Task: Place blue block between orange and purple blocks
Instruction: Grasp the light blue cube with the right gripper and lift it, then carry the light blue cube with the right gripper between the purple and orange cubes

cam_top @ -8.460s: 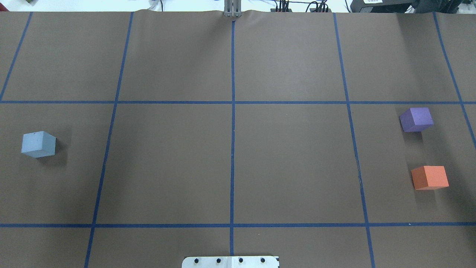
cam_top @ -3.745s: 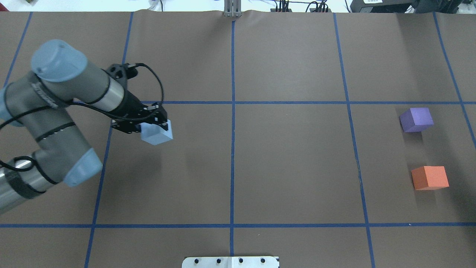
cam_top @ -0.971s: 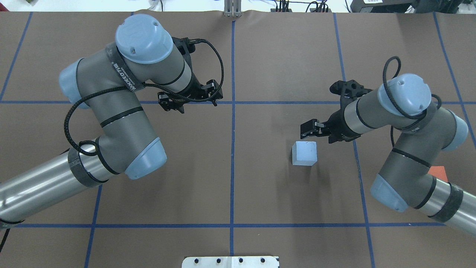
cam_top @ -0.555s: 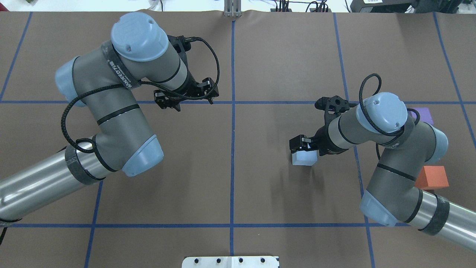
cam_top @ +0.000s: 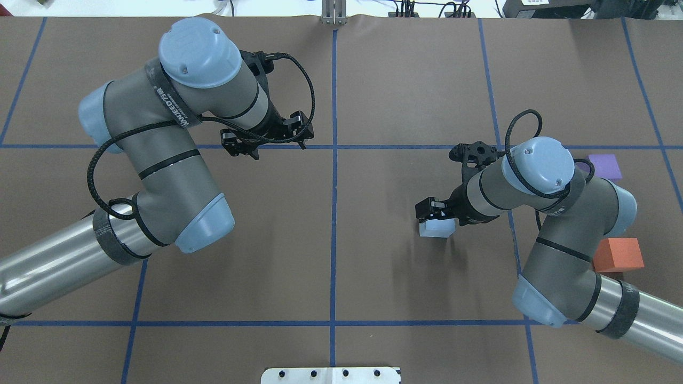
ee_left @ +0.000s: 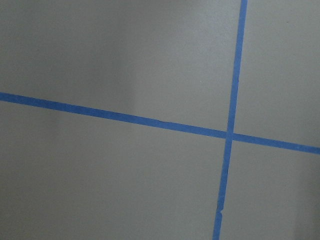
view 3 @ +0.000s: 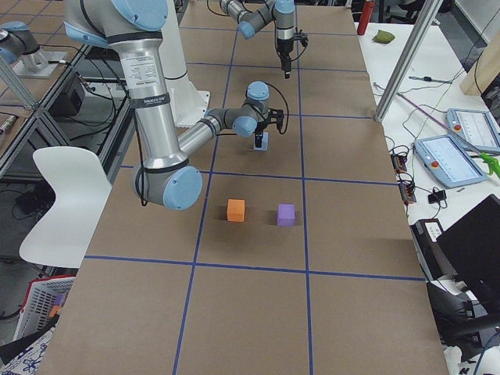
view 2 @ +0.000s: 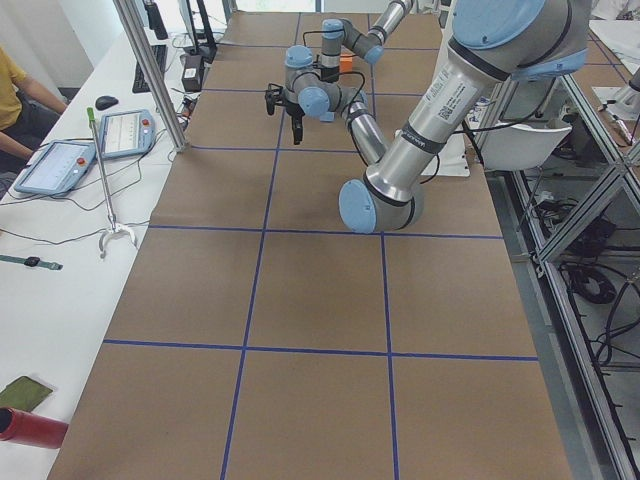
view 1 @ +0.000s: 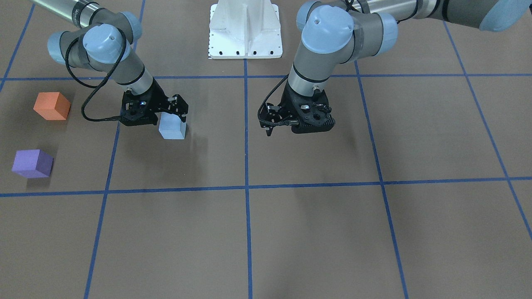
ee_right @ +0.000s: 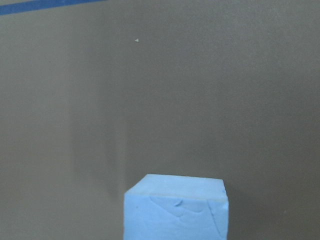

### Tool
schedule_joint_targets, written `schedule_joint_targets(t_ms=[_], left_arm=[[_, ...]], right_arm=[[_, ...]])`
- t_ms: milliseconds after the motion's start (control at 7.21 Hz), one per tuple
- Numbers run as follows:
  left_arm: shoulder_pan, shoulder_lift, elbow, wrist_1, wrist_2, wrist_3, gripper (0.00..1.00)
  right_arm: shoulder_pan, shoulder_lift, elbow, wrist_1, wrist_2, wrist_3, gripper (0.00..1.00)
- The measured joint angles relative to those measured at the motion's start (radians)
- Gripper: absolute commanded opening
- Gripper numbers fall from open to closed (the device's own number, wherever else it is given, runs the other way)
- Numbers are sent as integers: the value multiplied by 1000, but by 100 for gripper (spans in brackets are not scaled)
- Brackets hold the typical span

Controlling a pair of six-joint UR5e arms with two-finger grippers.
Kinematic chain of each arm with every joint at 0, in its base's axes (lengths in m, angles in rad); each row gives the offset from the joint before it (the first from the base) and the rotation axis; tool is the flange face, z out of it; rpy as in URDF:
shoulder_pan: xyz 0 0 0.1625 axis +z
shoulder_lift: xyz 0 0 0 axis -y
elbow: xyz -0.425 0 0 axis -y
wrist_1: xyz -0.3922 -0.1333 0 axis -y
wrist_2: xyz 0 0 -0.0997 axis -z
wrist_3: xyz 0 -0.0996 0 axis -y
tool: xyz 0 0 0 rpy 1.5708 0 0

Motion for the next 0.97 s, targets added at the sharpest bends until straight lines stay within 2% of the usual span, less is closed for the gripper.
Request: schedule_joint_targets(t_ms=[139, 416, 693, 971], left_arm=[[0, 1, 0, 0, 0, 0, 100], [1, 1, 1, 0, 0, -1, 100], [0, 1, 0, 0, 1, -2, 100], [3, 1, -1, 0, 2, -6, 100]], right_arm=[[-2, 18, -24, 0, -2, 0, 88], [-16, 29, -52, -1, -30, -1, 0], [9, 27, -49, -1, -15, -12, 0], [129, -42, 1, 0, 98, -76, 0]])
